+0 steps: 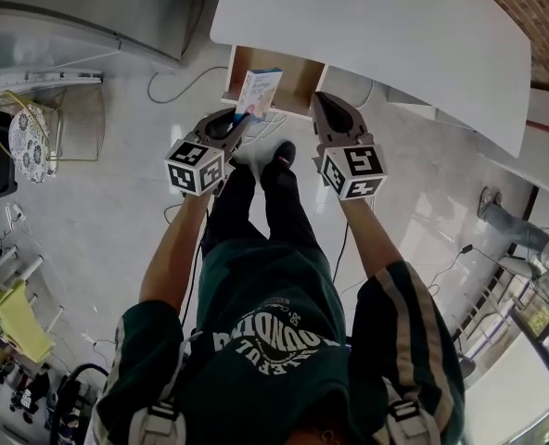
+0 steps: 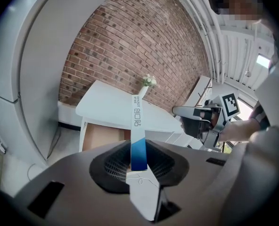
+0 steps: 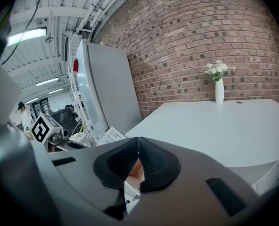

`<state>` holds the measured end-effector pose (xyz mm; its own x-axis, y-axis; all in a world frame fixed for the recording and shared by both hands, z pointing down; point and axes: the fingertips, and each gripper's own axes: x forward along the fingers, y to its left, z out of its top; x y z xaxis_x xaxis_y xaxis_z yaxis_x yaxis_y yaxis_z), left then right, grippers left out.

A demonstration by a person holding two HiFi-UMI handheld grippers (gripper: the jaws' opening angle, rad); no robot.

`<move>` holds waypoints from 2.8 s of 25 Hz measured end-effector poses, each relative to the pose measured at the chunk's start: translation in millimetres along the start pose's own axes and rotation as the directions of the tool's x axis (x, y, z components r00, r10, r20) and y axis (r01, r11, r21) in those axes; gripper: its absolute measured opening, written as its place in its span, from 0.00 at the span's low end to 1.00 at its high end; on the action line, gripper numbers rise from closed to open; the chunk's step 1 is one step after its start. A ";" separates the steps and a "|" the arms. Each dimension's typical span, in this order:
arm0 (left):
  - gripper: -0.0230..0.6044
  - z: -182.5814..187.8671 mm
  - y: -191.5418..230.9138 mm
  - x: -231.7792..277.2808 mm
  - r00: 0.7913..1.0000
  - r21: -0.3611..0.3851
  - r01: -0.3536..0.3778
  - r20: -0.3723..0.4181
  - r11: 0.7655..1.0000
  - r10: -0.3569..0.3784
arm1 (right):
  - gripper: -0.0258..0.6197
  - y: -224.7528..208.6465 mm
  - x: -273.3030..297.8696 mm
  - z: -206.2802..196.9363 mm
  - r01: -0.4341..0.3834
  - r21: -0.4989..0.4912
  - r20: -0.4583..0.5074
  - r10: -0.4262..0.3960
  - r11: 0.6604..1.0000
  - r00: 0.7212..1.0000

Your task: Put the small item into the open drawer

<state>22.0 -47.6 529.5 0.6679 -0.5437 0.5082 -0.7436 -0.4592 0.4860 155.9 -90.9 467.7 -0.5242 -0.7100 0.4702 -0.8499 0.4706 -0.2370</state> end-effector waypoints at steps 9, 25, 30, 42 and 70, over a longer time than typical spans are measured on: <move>0.20 -19.9 30.8 28.8 0.999 -0.021 -0.025 -0.026 0.999 0.024 | 0.08 -8.4 22.0 -26.9 0.020 0.039 -0.020 -0.019 0.999 1.000; 0.20 -66.6 74.7 65.7 0.995 -0.058 -0.085 -0.061 0.995 0.082 | 0.08 -2.8 46.3 -75.8 0.017 0.067 -0.065 -0.013 0.998 0.998; 0.20 -73.0 85.5 79.9 0.994 -0.071 -0.098 -0.051 0.993 0.095 | 0.08 -1.7 50.4 -89.0 0.015 0.075 -0.075 -0.010 0.997 0.997; 0.20 -72.8 105.0 118.5 0.993 -0.053 -0.111 -0.044 0.992 0.108 | 0.08 -19.3 59.9 -116.1 0.045 0.103 -0.096 -0.035 0.994 0.995; 0.20 -75.5 115.8 210.1 0.986 -0.155 -0.115 -0.138 0.981 0.094 | 0.08 -47.6 70.8 -150.2 0.069 0.173 -0.130 -0.046 0.982 0.990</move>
<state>78.5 -161.9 746.3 0.5930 -0.4820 0.6450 -0.8018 -0.2792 0.5284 167.2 -84.9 639.9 -0.4730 -0.6571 0.5869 -0.8802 0.3229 -0.3479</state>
